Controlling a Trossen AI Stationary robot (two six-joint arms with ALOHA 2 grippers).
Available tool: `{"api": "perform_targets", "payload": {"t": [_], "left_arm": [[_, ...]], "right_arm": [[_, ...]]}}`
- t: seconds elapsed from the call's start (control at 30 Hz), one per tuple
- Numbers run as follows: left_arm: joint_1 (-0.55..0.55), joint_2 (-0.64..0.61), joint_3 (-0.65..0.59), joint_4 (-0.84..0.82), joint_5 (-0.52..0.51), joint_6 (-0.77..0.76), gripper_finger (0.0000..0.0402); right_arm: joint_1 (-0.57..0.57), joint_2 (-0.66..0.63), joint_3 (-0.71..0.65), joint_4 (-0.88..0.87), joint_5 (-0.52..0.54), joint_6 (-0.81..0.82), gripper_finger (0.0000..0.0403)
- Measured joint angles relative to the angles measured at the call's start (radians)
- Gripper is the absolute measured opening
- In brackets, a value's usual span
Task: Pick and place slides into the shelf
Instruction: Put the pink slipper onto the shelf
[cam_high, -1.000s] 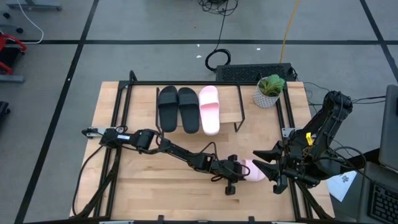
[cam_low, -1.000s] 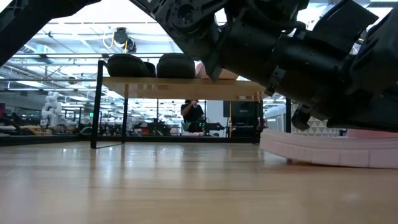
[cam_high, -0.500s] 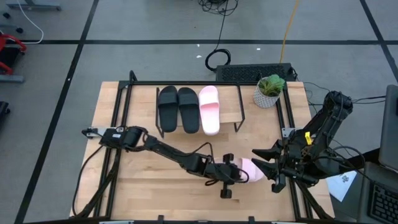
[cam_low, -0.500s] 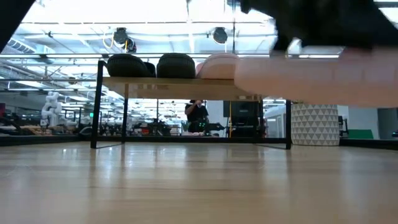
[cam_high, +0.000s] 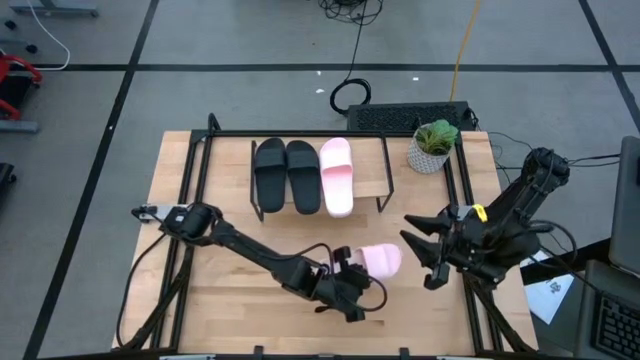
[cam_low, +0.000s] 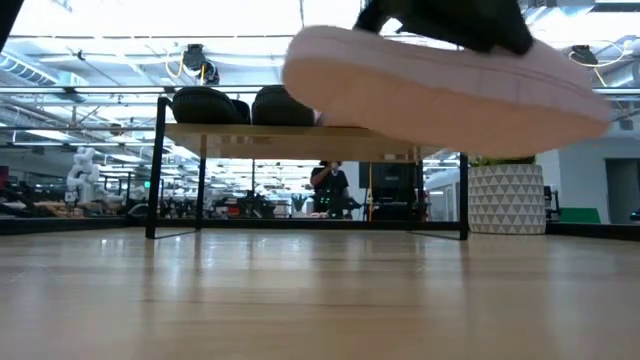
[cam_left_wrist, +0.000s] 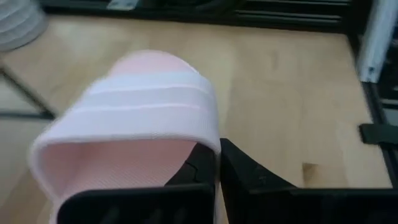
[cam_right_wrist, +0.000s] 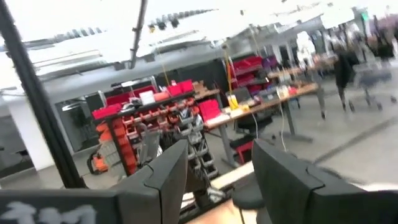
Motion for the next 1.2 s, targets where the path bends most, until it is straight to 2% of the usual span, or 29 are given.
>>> {"api": "perform_targets", "payload": {"t": [0.1, 0.3, 0.53, 0.67, 0.83, 1.0, 1.2], "left_arm": [[-0.009, -0.019, 0.000, -0.009, -0.065, -0.070, 0.0000], [-0.012, -0.070, 0.000, -0.023, -0.190, -0.172, 0.0000], [-0.015, -0.141, 0.000, -0.041, -0.348, -0.229, 0.0000], [-0.013, -0.184, 0.000, -0.019, -0.424, -0.239, 0.0000], [-0.006, -0.222, 0.000, 0.074, -0.516, -0.188, 0.0000], [0.001, -0.255, 0.002, 0.183, -0.567, -0.059, 0.0000], [-0.014, -0.290, 0.000, 0.263, -0.706, 0.081, 0.0000]], "right_arm": [[0.000, 0.000, 0.000, 0.048, -0.019, -0.093, 0.0171], [0.011, 0.000, 0.000, 0.038, -0.007, -0.162, 0.0171], [0.060, 0.000, 0.000, 0.044, 0.184, -0.344, 0.0171], [0.088, -0.002, 0.000, 0.049, 0.252, -0.426, 0.0171], [0.108, -0.016, -0.001, 0.051, 0.277, -0.463, 0.0171], [0.114, -0.052, -0.001, 0.050, 0.323, -0.454, 0.0171], [0.114, -0.121, -0.029, 0.051, 0.323, -0.368, 0.0171]]}}
